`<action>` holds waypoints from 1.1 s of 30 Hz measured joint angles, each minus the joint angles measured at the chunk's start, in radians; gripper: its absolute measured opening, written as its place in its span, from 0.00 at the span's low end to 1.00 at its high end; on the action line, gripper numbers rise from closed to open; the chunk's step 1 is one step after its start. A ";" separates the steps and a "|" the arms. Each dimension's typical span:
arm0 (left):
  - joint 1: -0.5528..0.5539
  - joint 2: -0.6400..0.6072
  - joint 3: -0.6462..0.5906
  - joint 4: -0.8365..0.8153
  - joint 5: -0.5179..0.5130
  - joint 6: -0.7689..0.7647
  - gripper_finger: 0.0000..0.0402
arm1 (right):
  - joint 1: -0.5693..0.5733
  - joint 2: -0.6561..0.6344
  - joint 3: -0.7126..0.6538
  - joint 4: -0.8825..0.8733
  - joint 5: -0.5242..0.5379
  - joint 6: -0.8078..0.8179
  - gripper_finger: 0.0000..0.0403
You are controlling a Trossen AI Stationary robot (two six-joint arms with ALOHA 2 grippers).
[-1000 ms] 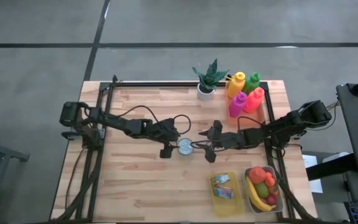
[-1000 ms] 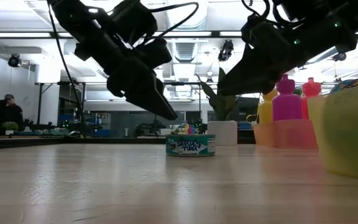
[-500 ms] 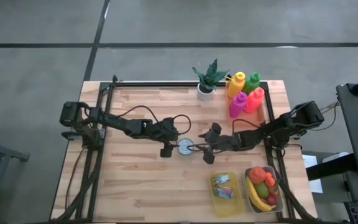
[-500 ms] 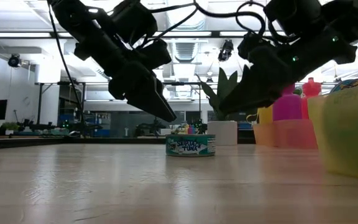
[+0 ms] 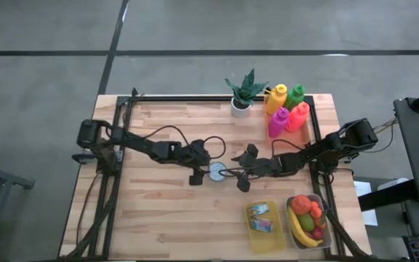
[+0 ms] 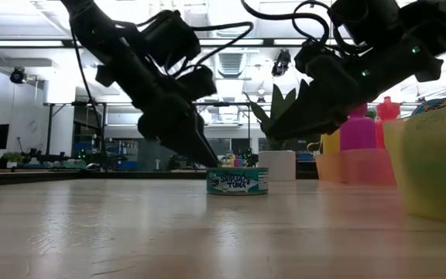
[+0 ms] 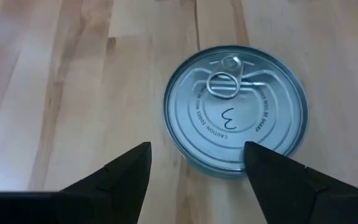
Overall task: Pick & Place Food Item
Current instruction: Put the light blue tuna can into the yellow bin
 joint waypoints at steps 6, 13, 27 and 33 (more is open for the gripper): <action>0.000 0.020 0.003 0.009 0.002 -0.019 0.66 | 0.000 0.000 0.000 0.001 0.000 0.000 0.63; 0.001 0.020 0.003 0.004 0.002 -0.016 0.66 | 0.000 0.000 0.000 0.000 0.000 0.000 0.63; 0.000 0.005 0.003 0.013 -0.001 -0.007 0.66 | 0.000 0.002 0.000 -0.008 -0.071 -0.002 0.63; 0.000 -0.024 0.011 0.012 -0.004 -0.004 0.66 | 0.000 0.002 0.000 -0.009 -0.071 0.000 0.63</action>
